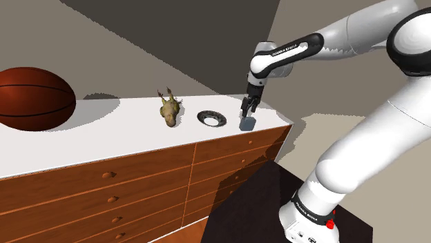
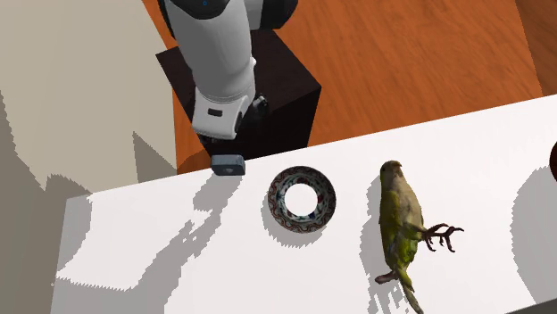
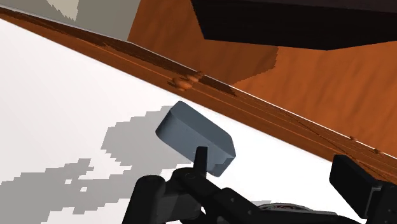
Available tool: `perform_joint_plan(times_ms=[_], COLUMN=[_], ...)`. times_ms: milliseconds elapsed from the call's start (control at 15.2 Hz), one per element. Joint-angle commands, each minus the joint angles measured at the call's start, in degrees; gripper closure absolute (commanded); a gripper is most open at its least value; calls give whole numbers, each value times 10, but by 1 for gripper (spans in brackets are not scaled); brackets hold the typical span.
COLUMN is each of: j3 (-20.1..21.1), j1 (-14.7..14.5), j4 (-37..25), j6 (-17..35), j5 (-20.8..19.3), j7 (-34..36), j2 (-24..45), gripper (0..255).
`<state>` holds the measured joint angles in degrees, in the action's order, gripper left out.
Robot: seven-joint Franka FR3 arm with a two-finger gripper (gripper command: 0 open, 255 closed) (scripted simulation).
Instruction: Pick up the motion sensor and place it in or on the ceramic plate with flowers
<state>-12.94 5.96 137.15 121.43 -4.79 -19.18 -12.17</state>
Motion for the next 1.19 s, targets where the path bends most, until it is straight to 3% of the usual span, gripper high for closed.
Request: perform_joint_plan(times_ms=[0, 198, 660, 1122], j3=[-10, -21, -22, -22], j1=[4, 11, 13, 13], j4=[-17, -47, -25, -23], j6=[31, 65, 121, 125], j5=[3, 11, 20, 21], j7=[-12, -30, -37, -38], j2=[45, 105, 139, 142], gripper=[0, 0, 0, 0])
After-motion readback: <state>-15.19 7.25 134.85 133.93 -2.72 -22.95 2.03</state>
